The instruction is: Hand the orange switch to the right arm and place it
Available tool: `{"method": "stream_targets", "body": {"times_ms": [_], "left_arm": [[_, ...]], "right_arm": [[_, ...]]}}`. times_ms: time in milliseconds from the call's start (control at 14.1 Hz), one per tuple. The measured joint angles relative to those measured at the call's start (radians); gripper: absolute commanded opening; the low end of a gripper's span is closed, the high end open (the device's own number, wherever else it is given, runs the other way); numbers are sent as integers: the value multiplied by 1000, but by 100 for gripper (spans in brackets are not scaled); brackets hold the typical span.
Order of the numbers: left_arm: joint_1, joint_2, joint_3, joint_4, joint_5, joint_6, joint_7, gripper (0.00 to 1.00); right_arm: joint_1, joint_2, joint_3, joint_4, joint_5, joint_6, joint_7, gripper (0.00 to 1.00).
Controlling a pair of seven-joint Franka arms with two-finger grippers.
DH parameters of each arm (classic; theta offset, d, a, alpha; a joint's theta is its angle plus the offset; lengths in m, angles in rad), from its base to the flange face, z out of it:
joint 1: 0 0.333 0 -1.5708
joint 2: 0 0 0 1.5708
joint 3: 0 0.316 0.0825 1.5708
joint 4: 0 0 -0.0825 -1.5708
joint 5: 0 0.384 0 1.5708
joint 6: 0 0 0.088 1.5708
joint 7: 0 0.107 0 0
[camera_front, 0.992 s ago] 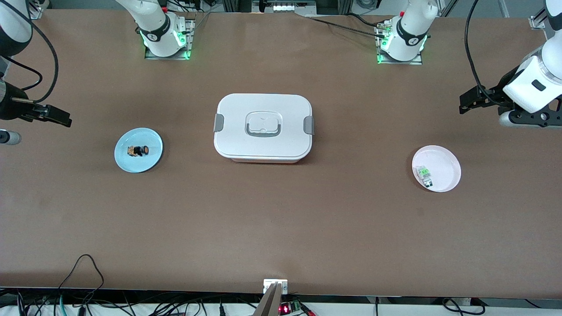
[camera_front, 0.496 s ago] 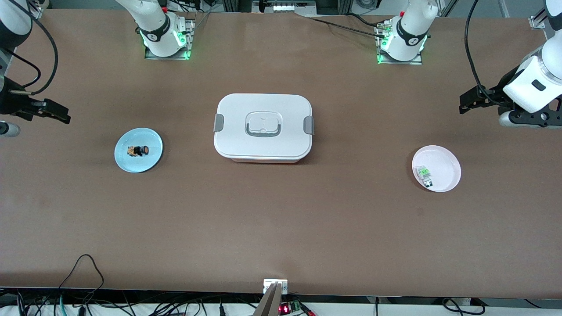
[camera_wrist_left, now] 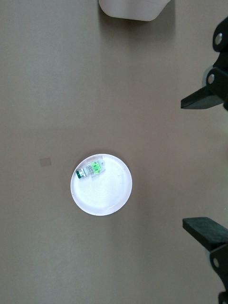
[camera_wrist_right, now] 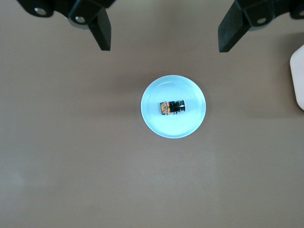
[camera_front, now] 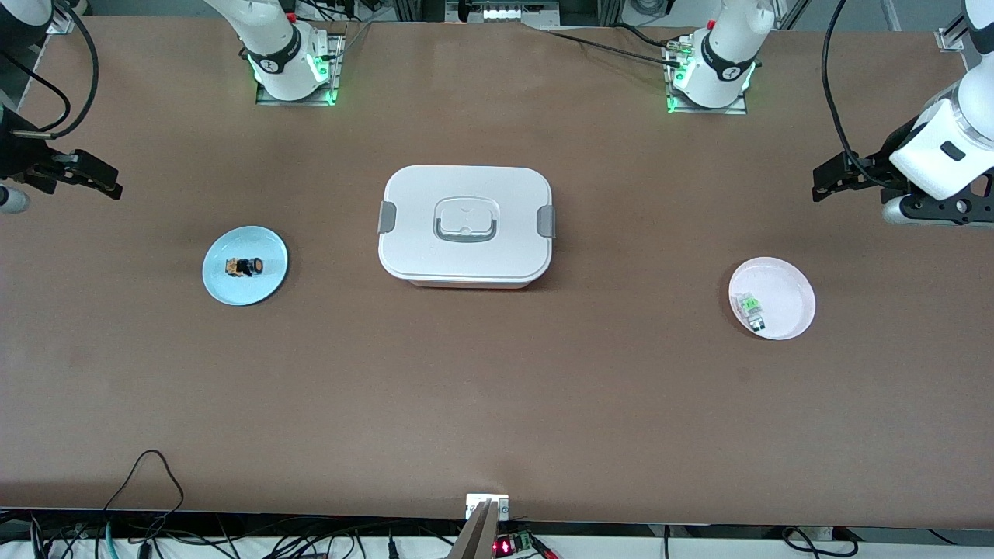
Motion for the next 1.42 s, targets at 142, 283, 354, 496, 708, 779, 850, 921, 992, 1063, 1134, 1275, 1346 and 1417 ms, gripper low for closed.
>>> {"method": "stream_targets", "body": {"times_ms": [142, 283, 354, 496, 708, 779, 850, 921, 992, 1063, 1134, 1275, 1346, 1417], "left_arm": [[0, 0, 0, 0, 0, 0, 0, 100], [0, 0, 0, 0, 0, 0, 0, 100], [0, 0, 0, 0, 0, 0, 0, 100], [0, 0, 0, 0, 0, 0, 0, 100], [0, 0, 0, 0, 0, 0, 0, 100], [0, 0, 0, 0, 0, 0, 0, 100], [0, 0, 0, 0, 0, 0, 0, 100], [0, 0, 0, 0, 0, 0, 0, 100], [0, 0, 0, 0, 0, 0, 0, 100], [0, 0, 0, 0, 0, 0, 0, 100], [0, 0, 0, 0, 0, 0, 0, 100], [0, 0, 0, 0, 0, 0, 0, 100], [0, 0, 0, 0, 0, 0, 0, 100], [0, 0, 0, 0, 0, 0, 0, 100]], "right_arm": [[0, -4, -5, 7, 0, 0, -1, 100], [0, -5, -6, 23, 0, -13, -2, 100], [0, -5, -6, 35, 0, -31, -2, 100], [0, -5, -6, 56, 0, -54, -2, 100], [0, -6, -6, 86, 0, -75, -1, 100], [0, -6, -6, 103, 0, -93, -1, 100], [0, -7, -6, 123, 0, -114, 0, 100], [0, -8, -6, 142, 0, -137, 0, 100], [0, -10, -6, 157, 0, -166, 0, 100], [1, -12, -5, 165, 0, -195, 1, 100], [2, -14, -4, 166, 0, -211, 1, 100], [4, -15, -3, 166, 0, -220, 2, 100], [5, -15, -3, 166, 0, -223, 3, 100], [5, -15, -3, 166, 0, -225, 3, 100]]}}
